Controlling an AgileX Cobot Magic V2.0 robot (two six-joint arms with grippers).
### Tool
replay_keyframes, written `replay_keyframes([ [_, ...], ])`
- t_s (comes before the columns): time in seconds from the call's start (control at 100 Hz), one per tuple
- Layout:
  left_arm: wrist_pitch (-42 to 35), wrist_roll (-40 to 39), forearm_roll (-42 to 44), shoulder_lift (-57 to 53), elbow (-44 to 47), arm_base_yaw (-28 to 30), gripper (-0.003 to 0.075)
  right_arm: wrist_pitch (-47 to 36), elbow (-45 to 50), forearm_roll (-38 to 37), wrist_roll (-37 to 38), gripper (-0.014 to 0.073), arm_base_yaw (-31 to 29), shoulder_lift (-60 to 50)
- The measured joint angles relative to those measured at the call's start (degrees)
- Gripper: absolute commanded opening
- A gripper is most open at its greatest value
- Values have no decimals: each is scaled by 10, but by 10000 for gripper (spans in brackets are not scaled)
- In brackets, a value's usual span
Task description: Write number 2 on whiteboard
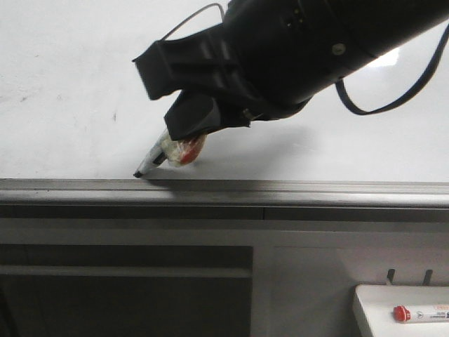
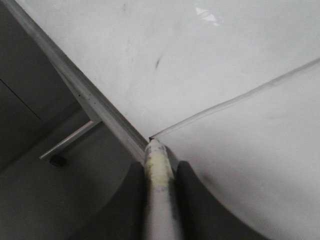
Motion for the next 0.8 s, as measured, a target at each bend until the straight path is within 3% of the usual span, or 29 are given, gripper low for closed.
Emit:
replay_keyframes([
  [0.4,0,0,-7,0,0,0,-20,20,66,1,1,-60,-105,-109],
  [0.58,0,0,-7,0,0,0,-20,39,114,38,4,-60,-170,-164],
  [0.8,0,0,-7,0,0,0,-20,55,123,52,5,-60,-190,-177],
])
